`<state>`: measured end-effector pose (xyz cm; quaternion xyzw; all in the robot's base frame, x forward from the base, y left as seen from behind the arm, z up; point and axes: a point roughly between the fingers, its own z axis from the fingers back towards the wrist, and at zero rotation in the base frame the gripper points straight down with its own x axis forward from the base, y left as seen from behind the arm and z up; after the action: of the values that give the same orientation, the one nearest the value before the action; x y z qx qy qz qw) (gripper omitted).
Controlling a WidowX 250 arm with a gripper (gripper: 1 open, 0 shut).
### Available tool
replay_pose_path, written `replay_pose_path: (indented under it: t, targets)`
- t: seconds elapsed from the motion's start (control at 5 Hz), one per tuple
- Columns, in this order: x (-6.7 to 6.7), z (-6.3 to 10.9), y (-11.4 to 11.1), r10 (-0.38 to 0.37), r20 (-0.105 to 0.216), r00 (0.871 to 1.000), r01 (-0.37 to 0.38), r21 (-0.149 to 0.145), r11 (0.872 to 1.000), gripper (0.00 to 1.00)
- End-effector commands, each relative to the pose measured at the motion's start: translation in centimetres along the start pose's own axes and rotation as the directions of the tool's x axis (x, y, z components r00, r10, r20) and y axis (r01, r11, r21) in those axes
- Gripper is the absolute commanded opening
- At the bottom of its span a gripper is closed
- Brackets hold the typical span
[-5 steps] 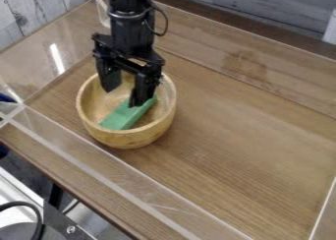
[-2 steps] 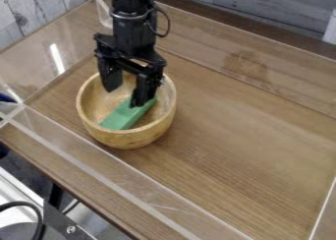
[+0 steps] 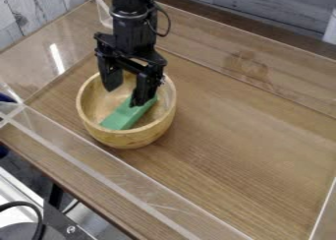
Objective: Remove the green block from inside the brown bowl and put it on the table
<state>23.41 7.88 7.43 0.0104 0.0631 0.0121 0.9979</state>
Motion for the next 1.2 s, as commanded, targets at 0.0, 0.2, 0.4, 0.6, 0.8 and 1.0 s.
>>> replay_pose_path:
  t: [0.0,0.2,0.4,0.6,0.8,1.0]
  targets:
    - [0.78,2.16,0.25,-0.006,0.078,0.997,0.004,0.027,1.0,1.0]
    - [0.73,2.19,0.23,-0.009,0.08,0.997,0.006,0.028,1.0,1.0]
    - [0.68,2.14,0.23,-0.01,0.08,0.997,0.008,0.028,1.0,1.0]
    - [0.63,1.91,0.23,-0.012,0.079,0.997,0.01,0.028,1.0,1.0]
    - [0.56,1.7,0.22,-0.014,0.078,0.997,0.012,0.027,1.0,1.0]
    - [0.49,1.5,0.18,-0.015,0.077,0.997,0.013,0.026,1.0,1.0]
